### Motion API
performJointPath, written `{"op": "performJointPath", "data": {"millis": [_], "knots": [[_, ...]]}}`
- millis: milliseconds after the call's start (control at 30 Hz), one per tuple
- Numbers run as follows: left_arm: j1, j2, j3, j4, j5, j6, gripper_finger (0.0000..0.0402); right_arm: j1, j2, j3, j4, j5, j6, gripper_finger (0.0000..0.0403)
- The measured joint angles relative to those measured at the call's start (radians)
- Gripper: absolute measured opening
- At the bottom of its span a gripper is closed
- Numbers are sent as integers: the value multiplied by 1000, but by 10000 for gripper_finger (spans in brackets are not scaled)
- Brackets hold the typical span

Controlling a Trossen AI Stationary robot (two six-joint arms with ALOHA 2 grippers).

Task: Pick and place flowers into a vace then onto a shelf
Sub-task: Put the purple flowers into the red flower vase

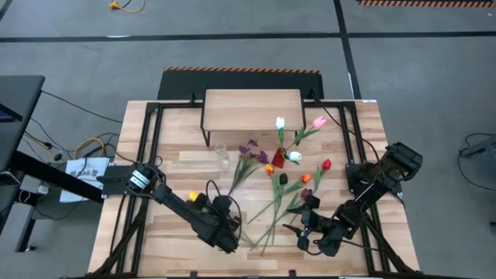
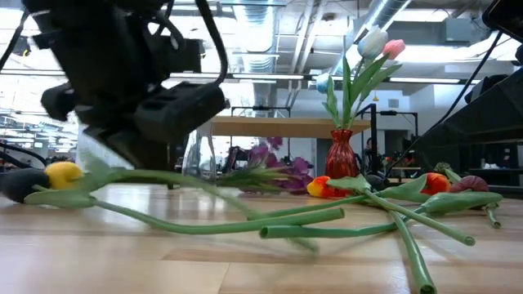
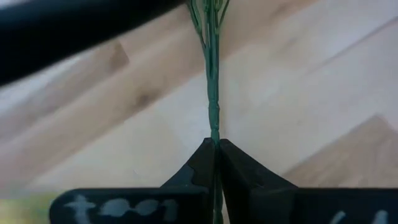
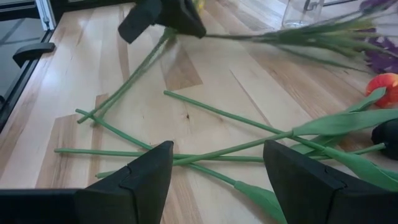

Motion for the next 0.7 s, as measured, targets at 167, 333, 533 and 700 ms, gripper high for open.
{"op": "performJointPath", "data": {"millis": [167,333,533,700], "knots": [[-4,-1,75,-76,-53,6,0,0,0,0,0,0,0,244],[-5,-2,143,-150,-76,31,0,0,0,0,0,0,0,244],[-31,-3,183,-213,-51,36,0,0,0,0,0,0,0,244],[-69,-3,186,-239,-36,-18,0,0,0,0,0,0,6,244]]}}
